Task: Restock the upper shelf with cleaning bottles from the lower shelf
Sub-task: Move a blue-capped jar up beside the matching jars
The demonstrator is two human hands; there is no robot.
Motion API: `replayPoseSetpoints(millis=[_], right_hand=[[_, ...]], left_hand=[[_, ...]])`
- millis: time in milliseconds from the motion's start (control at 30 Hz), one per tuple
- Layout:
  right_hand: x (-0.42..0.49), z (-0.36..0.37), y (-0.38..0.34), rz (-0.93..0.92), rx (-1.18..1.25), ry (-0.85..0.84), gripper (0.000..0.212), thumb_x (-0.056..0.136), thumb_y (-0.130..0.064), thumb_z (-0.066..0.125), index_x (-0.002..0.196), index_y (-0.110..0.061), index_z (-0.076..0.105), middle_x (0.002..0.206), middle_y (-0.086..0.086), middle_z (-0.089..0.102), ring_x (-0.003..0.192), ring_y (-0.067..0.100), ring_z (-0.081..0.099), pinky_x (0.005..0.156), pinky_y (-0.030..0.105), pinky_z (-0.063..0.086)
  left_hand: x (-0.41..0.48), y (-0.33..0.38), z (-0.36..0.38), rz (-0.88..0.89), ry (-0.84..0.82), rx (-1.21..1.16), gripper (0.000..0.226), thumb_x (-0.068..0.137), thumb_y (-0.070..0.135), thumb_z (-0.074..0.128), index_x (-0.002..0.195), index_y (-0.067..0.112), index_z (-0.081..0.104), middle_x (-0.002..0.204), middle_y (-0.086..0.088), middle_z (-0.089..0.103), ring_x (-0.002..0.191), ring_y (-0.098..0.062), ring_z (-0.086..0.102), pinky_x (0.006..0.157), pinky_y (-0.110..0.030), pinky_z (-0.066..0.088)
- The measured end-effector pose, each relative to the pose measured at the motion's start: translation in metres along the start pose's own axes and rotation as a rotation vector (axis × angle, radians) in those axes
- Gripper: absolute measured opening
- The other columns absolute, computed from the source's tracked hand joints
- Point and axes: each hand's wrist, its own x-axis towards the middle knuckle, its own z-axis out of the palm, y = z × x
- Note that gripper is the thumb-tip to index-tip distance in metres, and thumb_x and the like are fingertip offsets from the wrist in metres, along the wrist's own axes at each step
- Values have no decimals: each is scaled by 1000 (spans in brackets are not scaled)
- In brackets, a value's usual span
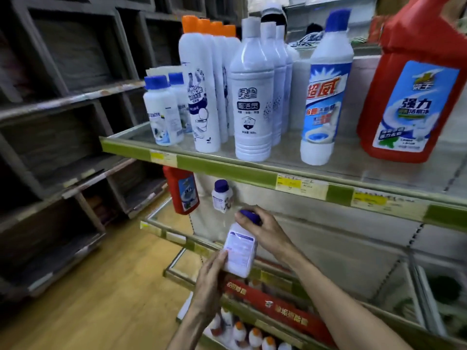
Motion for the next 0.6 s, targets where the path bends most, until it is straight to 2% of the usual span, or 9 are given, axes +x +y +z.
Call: replayPoseSetpoints(millis=[67,133,233,300,367,433,500,600], right_hand=[[-1,21,-7,-21,37,-35,30,87,-48,71,109,-28,67,111,1,71,97,11,66,87,25,51],[0,43,-20,-44,67,-71,26,91,-43,68,111,-27,68,113,2,71,98,10,66,86,22,50],[5,80,-45,-92,144,-117,22,94,-33,66,113,-21,70,108,-8,72,96,3,66,84,17,49],[12,108,-58,-108,216,-140,27,90,-37,68,113,-23,71,109,-5,74,101,13,67,91,30,52],[22,138,-70,-119,297,-147,29,88,-37,69,111,-20,72,108,12,74,101,27,67,98,46,50],[33,167,-83,-135,345,-103,29,84,-37,71,105,-17,73,103,19,72,95,31,67,97,51,49],[44,192,-93,-142,378,-43,30,82,-36,73,102,-13,74,100,19,70,90,30,67,91,48,51],[58,222,-106,-151,326,57,23,91,-27,71,103,-8,73,92,11,70,83,22,65,79,34,52]], left_hand=[[-6,11,-10,-38,-14,-162,47,89,39,61,117,1,70,112,-21,69,101,-33,61,80,-42,51],[-10,23,-26,-51,-79,-298,41,99,31,47,115,3,72,106,-19,69,94,-31,61,76,-41,48],[-10,48,-59,-61,-189,-456,43,103,27,37,110,4,73,87,-17,67,68,-25,60,64,-38,46],[-7,66,-85,-81,-252,-504,38,99,29,44,114,4,69,88,-16,62,68,-24,56,60,-36,46],[3,77,-112,-144,-320,-507,45,89,33,52,120,3,66,97,-18,67,72,-29,63,57,-35,55],[9,91,-137,-184,-398,-489,45,88,33,53,119,3,64,97,-21,68,65,-29,67,48,-31,56],[16,104,-159,-125,-397,-415,38,96,31,44,111,3,65,89,-23,68,54,-26,61,42,-27,47],[32,125,-189,-17,-351,-258,63,103,51,28,110,6,71,93,-26,70,60,-27,60,48,-29,46]])
